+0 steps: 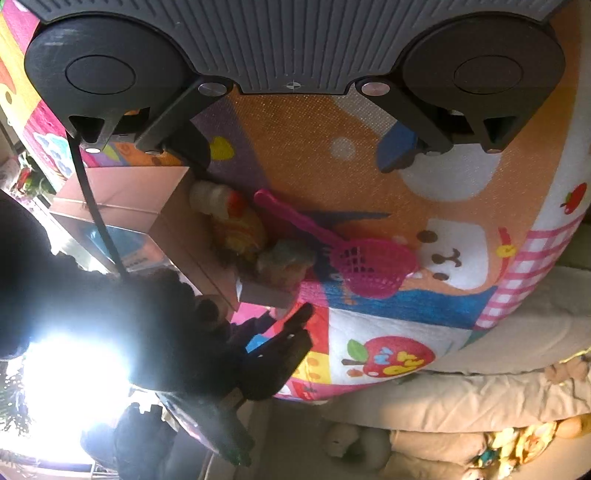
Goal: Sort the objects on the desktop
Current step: 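Grasp the white plastic device with the left gripper while the right grasps the white bottle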
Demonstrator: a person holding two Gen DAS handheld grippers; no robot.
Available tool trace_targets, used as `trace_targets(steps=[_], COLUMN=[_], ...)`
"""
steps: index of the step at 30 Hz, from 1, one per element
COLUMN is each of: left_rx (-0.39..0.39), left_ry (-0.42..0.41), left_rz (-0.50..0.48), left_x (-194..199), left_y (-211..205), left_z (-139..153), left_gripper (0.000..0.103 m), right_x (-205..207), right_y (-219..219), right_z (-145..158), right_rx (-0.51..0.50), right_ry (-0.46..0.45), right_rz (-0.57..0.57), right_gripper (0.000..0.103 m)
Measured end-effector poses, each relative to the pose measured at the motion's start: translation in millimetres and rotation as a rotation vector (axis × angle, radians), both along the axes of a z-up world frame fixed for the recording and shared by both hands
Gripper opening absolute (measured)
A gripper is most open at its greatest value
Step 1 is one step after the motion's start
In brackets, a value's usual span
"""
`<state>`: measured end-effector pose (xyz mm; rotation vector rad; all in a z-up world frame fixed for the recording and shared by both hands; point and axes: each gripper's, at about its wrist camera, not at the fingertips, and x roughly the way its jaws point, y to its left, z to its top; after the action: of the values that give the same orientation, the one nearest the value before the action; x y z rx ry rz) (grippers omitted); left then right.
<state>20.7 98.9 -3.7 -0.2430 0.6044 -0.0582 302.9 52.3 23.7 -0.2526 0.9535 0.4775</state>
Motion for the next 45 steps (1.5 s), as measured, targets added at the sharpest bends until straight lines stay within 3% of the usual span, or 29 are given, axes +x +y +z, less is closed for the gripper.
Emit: trace_targets(steps=[7, 12, 15, 16, 18, 20, 23, 26, 31, 33, 40, 45], left_rx=[0.009, 0.058, 0.069, 0.072, 0.08, 0.088, 0.147, 0.201, 0.159, 0.166, 0.181, 0.184], left_ry=[0.001, 0.025, 0.033, 0.04, 0.05, 0.056, 0.041, 0.02, 0.028, 0.025, 0.037, 0.023], left_rz=[-0.015, -0.168, -0.215, -0.213, -0.205, -0.199, -0.151, -0.059, -0.013, -0.026, -0.107, -0.073], left_x=[0, -12, -24, -26, -30, -32, -32, -35, -33, -33, -20, 13], left_y=[-2, -19, -26, -27, -29, -32, -36, -34, -32, -40, -78, -98], left_z=[1, 2, 1, 1, 0, 1, 10, 23, 38, 40, 32, 28], left_gripper=[0.1, 0.101, 0.102, 0.102, 0.102, 0.102, 0.102, 0.102, 0.102, 0.102, 0.102, 0.102], right_x=[-65, -122, -165, -178, -212, -237, -270, -297, -318, -319, -307, -306], right_y=[9, -10, -38, -49, -77, -101, -129, -143, -135, -133, -176, -218], right_z=[5, 16, 39, 47, 61, 64, 51, 28, -12, -22, -25, -30], right_rx=[0.031, 0.124, 0.169, 0.177, 0.175, 0.164, 0.153, 0.194, 0.197, 0.181, 0.137, 0.2], right_ry=[0.077, 0.162, 0.068, 0.011, -0.131, -0.208, -0.234, -0.182, -0.17, -0.191, -0.254, -0.239], right_rz=[0.146, 0.235, 0.267, 0.281, 0.287, 0.28, 0.267, 0.26, 0.223, 0.198, 0.023, -0.099], right_gripper=[0.035, 0.035, 0.038, 0.041, 0.059, 0.06, 0.06, 0.06, 0.059, 0.047, 0.047, 0.05])
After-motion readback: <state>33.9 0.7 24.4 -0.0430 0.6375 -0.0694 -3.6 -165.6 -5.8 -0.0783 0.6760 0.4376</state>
